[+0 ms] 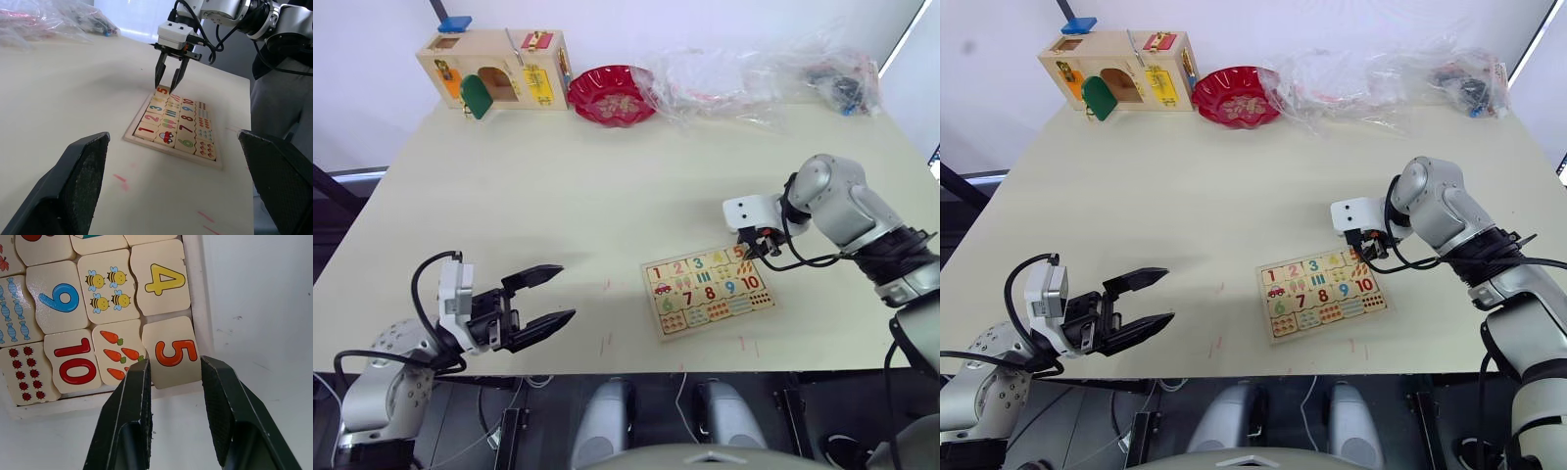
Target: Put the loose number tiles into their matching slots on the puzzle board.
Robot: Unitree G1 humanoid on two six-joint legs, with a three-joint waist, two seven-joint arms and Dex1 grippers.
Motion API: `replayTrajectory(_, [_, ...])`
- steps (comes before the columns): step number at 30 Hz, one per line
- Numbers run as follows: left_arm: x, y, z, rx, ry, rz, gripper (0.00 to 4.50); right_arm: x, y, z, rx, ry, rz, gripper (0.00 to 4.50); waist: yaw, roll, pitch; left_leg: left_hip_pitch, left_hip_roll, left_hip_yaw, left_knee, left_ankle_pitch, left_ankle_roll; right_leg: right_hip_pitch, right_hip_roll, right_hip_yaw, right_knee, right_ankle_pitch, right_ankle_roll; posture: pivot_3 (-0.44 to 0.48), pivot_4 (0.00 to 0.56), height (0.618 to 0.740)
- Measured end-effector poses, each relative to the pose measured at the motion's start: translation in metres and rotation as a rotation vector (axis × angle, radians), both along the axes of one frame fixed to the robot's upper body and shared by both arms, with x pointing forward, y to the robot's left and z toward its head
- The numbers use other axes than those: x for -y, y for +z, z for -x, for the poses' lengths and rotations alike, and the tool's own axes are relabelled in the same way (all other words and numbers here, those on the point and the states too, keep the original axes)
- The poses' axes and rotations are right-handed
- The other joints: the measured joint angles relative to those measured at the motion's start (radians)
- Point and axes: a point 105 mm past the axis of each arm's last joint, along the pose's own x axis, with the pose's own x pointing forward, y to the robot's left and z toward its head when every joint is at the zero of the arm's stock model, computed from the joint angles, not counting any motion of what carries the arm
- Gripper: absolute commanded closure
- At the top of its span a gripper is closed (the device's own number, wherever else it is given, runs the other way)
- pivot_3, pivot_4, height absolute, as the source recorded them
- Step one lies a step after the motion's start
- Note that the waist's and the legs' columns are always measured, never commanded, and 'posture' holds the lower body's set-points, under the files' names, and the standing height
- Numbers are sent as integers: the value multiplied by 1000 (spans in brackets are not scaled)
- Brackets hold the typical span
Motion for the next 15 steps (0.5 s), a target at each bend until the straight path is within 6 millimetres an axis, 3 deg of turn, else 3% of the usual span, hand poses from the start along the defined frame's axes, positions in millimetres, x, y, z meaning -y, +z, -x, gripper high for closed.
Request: replayTrajectory(15, [0,0,-1,-1,6,-2,0,0,0,0,2,0,0,3593,0,0,0,0,0,0,0,0,0,0,0,0,0,0,0,0,150,740])
